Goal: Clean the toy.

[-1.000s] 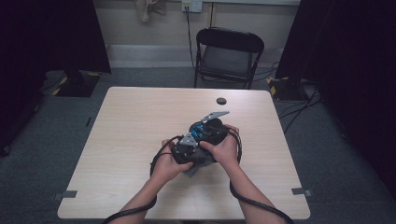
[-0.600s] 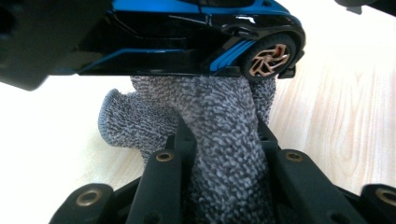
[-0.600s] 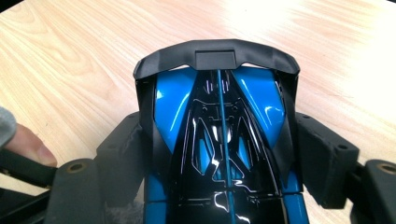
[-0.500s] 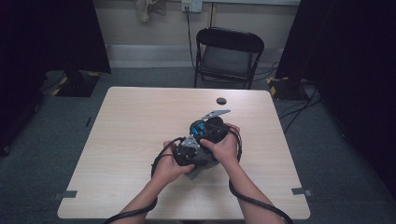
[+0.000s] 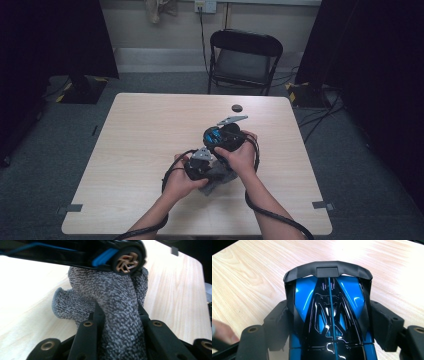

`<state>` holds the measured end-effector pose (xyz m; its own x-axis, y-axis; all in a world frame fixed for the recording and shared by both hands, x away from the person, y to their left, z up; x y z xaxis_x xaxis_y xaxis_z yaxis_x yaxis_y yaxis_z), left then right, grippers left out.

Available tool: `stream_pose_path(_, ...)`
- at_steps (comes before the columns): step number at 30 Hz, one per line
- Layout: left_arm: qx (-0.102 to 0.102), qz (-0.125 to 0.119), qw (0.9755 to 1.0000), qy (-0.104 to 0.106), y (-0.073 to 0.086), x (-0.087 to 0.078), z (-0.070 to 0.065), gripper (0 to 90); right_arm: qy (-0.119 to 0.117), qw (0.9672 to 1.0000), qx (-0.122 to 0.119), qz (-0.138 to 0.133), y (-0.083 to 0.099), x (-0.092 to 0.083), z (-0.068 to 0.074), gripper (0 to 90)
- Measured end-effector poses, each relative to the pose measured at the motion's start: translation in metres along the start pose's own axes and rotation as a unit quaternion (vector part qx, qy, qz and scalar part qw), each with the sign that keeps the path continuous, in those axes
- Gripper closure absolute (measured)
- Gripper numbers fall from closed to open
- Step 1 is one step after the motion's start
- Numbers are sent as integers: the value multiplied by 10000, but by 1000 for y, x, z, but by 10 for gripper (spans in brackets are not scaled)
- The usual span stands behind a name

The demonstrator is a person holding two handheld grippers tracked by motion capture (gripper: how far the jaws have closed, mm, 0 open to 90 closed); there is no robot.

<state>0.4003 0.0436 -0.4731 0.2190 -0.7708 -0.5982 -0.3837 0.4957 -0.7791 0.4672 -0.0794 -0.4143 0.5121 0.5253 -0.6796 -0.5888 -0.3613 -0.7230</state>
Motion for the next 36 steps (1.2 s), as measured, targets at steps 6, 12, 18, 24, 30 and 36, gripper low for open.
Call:
stream_pose_path(6, -5, -6, 9997, 235, 4, 4, -7, 715, 56, 9999, 122, -65, -3, 0, -4, 260)
stream_pose_path(12, -187, 48, 9997, 145, 10, -3, 1, 715, 48, 9998, 174, -111, -4, -5, -11, 260)
stream_pose_path(18, -538, -96, 9970, -549, 10, -29, 38, 715, -79, 9998, 71, -158, -1, -15, -8, 260)
stream_pose_path(24, -753, -385, 9934, -776, 0, -38, 54, 715, -187, 9997, -65, -117, 7, -16, 0, 260)
stream_pose_path(30, -731, -588, 9944, -493, -4, -33, 48, 715, -202, 9997, -103, -132, 11, -12, 3, 260)
stream_pose_path(36, -613, -428, 9967, -314, 2, -24, 36, 715, -132, 9999, 4, -95, 12, -10, -3, 260)
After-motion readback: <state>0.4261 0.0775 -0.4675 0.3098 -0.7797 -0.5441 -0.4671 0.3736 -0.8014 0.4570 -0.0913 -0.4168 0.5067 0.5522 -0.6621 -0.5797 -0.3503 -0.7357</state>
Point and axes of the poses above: each handheld gripper's, and its own axes: x roughly forward along the jaws, y roughly out of its underside, z roughly to its left, the point moved 2 cm from there along x, roughly forward along the jaws, and after that the axes turned 3 degrees about x, right-handed, at the moved point
